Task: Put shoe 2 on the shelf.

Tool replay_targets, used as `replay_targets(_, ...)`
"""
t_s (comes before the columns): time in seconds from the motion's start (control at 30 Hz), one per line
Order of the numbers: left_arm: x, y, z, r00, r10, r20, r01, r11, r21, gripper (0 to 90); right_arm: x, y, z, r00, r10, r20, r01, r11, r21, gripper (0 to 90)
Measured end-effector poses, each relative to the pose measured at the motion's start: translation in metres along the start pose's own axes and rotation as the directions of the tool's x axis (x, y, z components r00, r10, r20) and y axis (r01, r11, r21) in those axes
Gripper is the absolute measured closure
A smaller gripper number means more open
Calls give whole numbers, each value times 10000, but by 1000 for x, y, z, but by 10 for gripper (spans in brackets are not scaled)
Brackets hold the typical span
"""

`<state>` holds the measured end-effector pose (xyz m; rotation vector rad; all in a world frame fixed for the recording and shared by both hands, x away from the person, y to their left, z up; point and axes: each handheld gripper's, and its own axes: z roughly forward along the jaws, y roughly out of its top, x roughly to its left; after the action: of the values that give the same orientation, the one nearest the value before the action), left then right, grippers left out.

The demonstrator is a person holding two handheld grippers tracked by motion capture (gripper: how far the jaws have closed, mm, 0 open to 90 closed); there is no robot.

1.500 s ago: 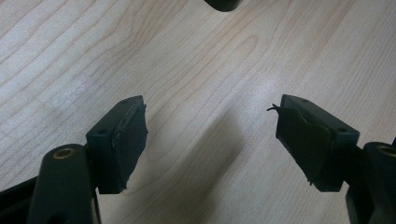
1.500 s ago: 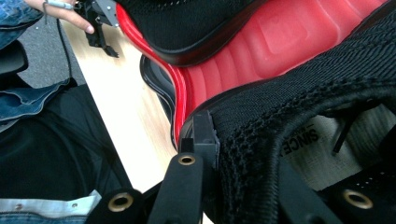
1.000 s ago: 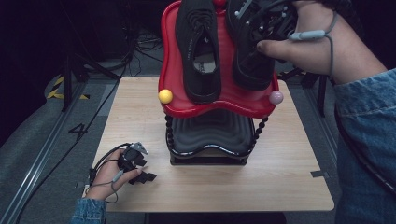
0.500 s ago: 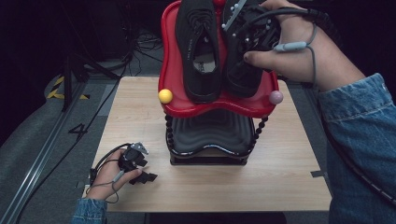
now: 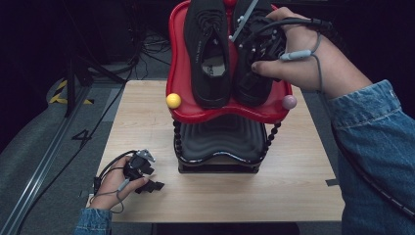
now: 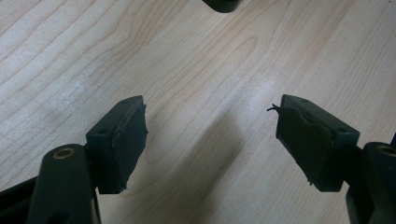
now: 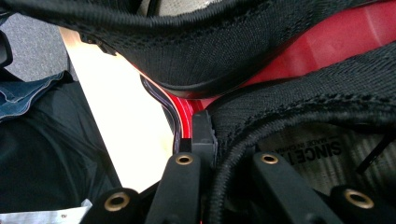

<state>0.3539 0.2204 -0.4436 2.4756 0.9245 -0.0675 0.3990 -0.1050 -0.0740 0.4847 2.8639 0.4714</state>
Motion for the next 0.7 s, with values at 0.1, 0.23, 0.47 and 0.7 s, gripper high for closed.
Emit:
replay_targets(0.1,-1,0,1,10000,-71,55,71,10000,-15,253,0,0,4,10000,-18,-25,18,10000,77,851)
replay_targets(0.23,0,-1,1,9999,-92,55,92,10000,-15,254,-1,-1,5,9999,69,-128,-68,10000,60,850)
replay_targets(0.47,-1,0,2,10000,-53,18,53,10000,3,254,1,-3,5,9992,312,-262,-313,9995,-21,759)
replay_targets(0.7,0,0,3,10000,-43,19,43,10000,32,253,0,-8,-8,9977,592,-323,-616,9949,-794,616)
